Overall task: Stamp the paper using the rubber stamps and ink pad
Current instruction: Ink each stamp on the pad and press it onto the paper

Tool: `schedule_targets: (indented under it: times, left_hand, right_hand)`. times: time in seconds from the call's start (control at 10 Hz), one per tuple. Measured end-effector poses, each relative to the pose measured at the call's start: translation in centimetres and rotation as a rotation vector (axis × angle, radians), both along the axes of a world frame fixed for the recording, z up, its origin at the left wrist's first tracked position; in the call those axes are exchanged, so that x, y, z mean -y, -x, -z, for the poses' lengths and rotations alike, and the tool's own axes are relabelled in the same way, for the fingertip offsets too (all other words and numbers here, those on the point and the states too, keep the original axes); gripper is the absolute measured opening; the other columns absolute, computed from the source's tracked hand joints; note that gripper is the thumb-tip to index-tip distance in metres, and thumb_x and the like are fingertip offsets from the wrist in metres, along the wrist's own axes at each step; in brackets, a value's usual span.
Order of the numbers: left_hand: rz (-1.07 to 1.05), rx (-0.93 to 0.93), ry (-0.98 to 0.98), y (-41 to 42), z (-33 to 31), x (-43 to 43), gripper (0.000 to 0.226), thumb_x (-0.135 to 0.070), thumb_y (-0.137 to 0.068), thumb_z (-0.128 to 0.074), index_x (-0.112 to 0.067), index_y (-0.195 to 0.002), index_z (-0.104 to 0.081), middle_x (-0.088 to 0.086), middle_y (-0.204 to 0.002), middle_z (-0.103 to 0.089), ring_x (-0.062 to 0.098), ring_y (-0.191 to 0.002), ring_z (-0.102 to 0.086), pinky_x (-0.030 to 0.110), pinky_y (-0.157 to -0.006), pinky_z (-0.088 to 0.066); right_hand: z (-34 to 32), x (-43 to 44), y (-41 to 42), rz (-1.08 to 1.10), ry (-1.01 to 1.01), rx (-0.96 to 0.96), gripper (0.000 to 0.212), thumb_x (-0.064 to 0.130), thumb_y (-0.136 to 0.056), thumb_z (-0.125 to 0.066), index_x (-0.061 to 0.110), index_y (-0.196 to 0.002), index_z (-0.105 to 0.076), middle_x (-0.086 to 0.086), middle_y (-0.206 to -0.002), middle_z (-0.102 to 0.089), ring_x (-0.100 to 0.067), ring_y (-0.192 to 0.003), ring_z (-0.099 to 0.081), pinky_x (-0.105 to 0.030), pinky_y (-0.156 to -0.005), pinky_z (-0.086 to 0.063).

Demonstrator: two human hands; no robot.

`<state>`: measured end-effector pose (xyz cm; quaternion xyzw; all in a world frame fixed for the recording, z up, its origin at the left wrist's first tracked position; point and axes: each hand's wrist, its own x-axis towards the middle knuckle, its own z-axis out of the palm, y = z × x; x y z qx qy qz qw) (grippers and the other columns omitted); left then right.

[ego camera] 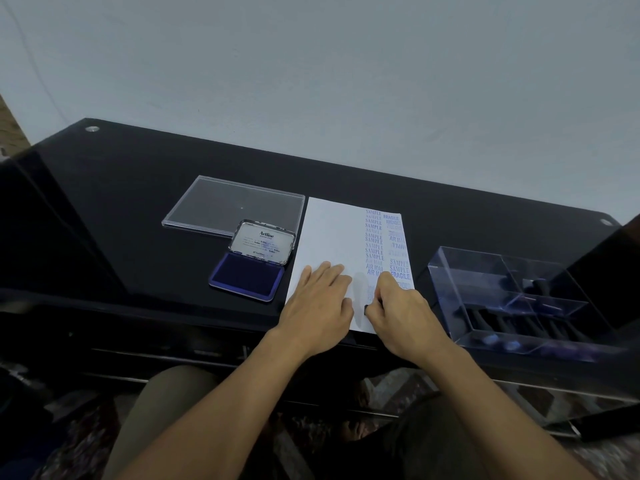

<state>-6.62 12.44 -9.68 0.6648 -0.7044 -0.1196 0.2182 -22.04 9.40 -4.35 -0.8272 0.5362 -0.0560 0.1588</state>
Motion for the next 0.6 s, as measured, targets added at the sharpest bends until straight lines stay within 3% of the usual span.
schedule_targets:
  times: [0.4,0.6]
  left_hand:
    - [0.002,0.005,-0.010,0.05,-0.12,-0.03,0.047,-0.026,-0.103,-0.033,-0.015,-0.148,-0.036,0.002,-0.162,-0.021,0.018,-0.151,-0.006,0.039,-0.124,0.000]
    - [-0.001,0.009,-0.001,0.03,0.00,-0.03,0.047,-0.027,-0.102,-0.033,-0.015,-0.148,-0.036,0.002,-0.162,-0.022,0.018,-0.151,-0.006,0.040,-0.124,0.000]
  right_hand:
    - [-0.16,-0.18,-0.11,0.012,-0.010,-0.010,0.038,0.021,-0.101,-0.044,0.028,-0.074,-0.020,0.008,-0.070,-0.039,-0.012,-0.056,-0.039,-0.025,-0.047,-0.022]
    - [0.13,0.03,-0.05,0.010,0.011,0.009,0.026,0.023,-0.102,-0.043,0.023,-0.082,-0.026,0.006,-0.072,-0.044,-0.014,-0.056,-0.042,-0.027,-0.047,-0.025]
